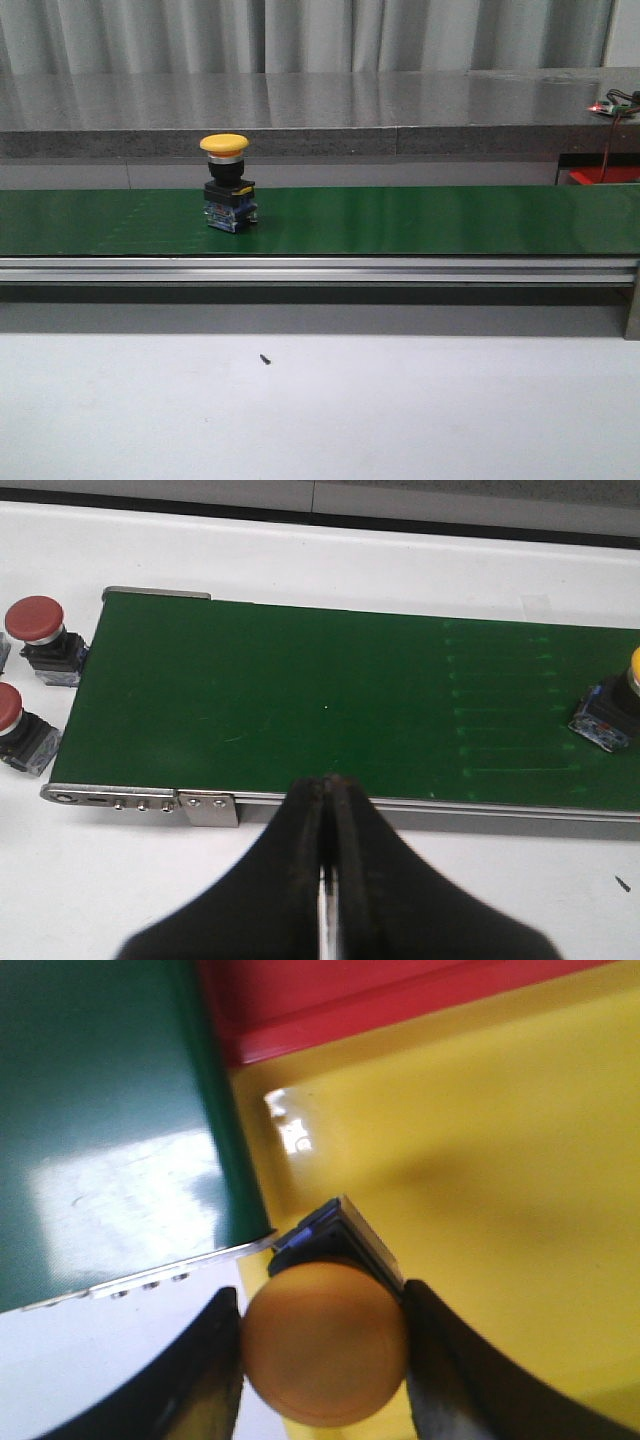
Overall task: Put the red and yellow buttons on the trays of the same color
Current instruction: 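Move the held yellow button onto the yellow tray section and release, then grasp the second yellow button off the conveyor with the right gripper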
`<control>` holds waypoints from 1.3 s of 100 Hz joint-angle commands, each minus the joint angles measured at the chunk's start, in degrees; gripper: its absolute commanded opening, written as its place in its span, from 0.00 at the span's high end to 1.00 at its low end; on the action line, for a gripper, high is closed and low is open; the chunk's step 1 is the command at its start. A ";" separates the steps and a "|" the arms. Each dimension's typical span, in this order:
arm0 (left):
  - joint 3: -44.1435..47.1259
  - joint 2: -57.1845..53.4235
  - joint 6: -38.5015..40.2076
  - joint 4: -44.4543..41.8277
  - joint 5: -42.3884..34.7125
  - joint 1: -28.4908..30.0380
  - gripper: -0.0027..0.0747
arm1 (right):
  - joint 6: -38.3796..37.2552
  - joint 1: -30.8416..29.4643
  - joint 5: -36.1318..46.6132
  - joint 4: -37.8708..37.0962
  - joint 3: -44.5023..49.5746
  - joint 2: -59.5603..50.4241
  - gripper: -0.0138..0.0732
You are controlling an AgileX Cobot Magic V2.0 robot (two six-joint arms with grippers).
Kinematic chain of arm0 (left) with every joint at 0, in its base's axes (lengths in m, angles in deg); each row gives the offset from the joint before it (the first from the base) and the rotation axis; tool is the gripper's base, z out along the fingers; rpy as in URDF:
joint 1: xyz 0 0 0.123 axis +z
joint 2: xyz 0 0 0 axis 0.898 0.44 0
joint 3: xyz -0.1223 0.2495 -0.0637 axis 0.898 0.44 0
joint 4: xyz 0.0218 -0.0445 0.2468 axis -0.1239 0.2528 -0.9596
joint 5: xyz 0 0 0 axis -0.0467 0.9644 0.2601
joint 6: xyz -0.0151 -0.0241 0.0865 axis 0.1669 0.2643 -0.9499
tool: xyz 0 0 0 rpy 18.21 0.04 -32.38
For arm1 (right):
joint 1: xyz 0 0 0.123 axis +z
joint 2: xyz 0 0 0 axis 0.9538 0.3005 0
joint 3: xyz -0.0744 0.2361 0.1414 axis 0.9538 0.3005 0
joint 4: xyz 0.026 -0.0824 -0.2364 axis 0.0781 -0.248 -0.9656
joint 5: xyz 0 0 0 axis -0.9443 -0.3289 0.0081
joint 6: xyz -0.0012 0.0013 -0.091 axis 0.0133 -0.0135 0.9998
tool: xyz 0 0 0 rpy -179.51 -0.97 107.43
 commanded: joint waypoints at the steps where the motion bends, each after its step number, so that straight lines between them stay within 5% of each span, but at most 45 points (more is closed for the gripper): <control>1: -1.47 -0.81 0.00 0.61 -4.22 -0.50 0.99 | 0.66 -1.71 4.61 0.85 0.67 -2.29 0.56; 58: -1.47 -0.81 0.00 0.61 -4.22 -0.50 0.99 | 0.61 -2.05 10.42 1.18 3.75 7.01 0.56; 85: -1.47 -0.81 0.00 0.61 -4.22 -0.50 0.99 | 0.61 -2.09 10.49 1.18 3.75 7.09 0.25; 130: -1.47 -2.18 0.00 0.51 -4.22 -0.50 0.99 | 3.40 -1.28 8.37 4.02 3.69 -2.90 0.24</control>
